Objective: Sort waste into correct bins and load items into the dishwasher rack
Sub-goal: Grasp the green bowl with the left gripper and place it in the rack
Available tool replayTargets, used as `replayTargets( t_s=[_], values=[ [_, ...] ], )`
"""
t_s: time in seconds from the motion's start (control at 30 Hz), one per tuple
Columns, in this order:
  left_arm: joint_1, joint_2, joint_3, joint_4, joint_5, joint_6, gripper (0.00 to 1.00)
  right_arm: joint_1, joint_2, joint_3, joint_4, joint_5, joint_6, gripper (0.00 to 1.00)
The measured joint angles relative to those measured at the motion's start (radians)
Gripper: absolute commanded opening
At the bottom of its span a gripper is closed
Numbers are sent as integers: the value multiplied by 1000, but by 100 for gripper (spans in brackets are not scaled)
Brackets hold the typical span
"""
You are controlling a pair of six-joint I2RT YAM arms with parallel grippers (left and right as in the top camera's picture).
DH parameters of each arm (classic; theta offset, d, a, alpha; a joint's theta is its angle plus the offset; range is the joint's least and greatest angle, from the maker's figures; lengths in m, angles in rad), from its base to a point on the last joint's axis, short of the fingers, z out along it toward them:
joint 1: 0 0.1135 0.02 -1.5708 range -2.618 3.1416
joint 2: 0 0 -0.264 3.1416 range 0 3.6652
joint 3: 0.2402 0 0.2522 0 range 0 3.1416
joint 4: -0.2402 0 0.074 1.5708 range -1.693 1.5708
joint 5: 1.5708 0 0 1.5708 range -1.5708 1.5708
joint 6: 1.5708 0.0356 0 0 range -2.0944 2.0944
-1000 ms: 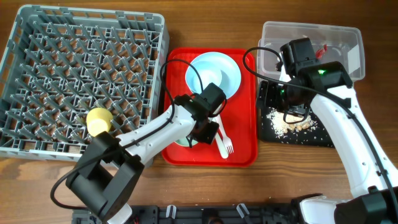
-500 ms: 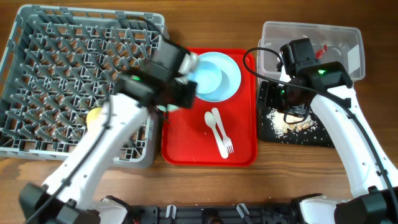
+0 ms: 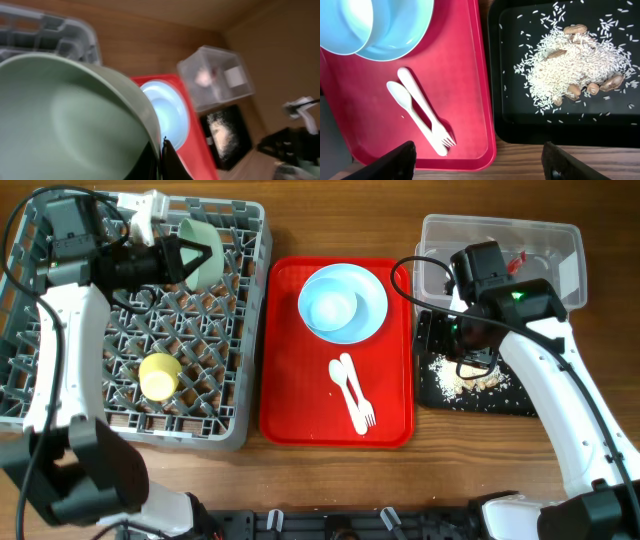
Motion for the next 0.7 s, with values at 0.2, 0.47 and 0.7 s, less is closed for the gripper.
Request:
replayTargets(
  t_s=[0.2,0.47,0.7],
  values=[
    [85,177,0,123,248,-6,4,0,0,0,0,0,-4,81],
    [199,266,0,107,320,-26,17,0,0,0,-6,0,-4,81],
    [288,274,0,-9,307,-39,47,0,0,0,-8,0,-4,81]
  ],
)
